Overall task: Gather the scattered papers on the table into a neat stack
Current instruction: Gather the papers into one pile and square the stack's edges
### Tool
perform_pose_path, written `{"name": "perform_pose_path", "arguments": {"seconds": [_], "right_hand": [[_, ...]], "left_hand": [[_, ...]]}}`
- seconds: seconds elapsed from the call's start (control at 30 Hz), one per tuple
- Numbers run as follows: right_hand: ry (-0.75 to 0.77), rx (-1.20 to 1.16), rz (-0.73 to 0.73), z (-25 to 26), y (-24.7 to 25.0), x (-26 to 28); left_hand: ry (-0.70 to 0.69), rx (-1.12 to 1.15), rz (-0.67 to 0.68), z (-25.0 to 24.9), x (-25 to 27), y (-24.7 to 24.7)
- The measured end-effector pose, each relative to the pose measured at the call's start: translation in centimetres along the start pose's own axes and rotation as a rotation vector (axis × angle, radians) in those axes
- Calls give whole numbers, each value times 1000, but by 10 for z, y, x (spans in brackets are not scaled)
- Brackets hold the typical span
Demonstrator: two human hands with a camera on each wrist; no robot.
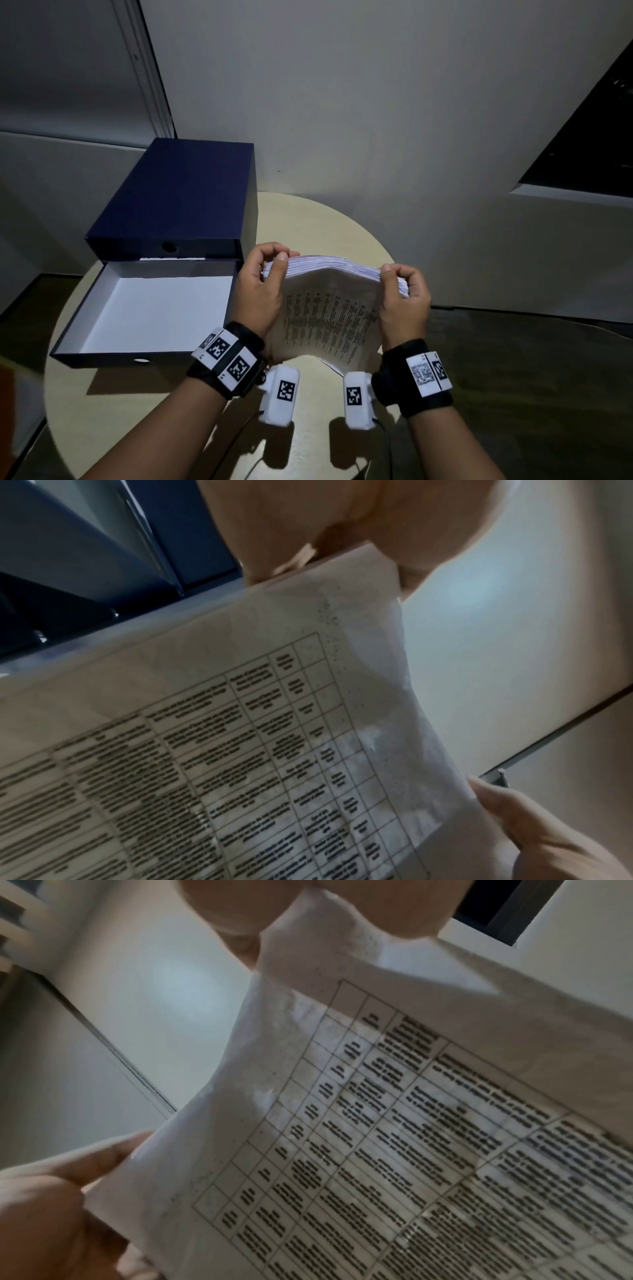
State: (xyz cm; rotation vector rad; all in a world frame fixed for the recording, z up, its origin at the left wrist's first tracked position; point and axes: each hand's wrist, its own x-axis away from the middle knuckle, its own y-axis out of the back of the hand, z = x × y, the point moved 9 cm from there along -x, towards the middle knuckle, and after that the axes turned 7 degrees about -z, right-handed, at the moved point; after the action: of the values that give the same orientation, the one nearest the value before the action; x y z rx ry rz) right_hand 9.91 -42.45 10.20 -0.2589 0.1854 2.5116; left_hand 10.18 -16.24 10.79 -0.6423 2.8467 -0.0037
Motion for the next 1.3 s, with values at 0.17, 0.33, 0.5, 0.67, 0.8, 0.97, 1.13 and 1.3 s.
{"name": "perform_pose_path", "arguments": {"seconds": [0.17, 0.33, 0.5, 0.67, 0.8, 0.97, 1.13, 1.3], "right_hand": [[-1, 5, 184, -28, 5, 17], [-205, 141, 284, -74, 0, 46], [-166, 6, 214, -60, 3, 38], [-202, 162, 199, -86, 21, 41], [-177, 254, 185, -86, 19, 37], [-51, 166, 208, -52, 9, 35], [-60, 127, 315, -54, -4, 50], [-5, 58, 266, -42, 1, 46]], "left_hand": [[51, 37, 198, 35, 11, 7], [136, -227, 178, 71, 24, 7], [223, -68, 7, 68, 22, 17], [227, -16, 23, 68, 33, 20], [163, -139, 131, 69, 38, 9], [60, -241, 179, 51, 38, -2], [-23, -246, 162, 43, 51, -1], [50, -214, 118, 52, 45, 13]]}}
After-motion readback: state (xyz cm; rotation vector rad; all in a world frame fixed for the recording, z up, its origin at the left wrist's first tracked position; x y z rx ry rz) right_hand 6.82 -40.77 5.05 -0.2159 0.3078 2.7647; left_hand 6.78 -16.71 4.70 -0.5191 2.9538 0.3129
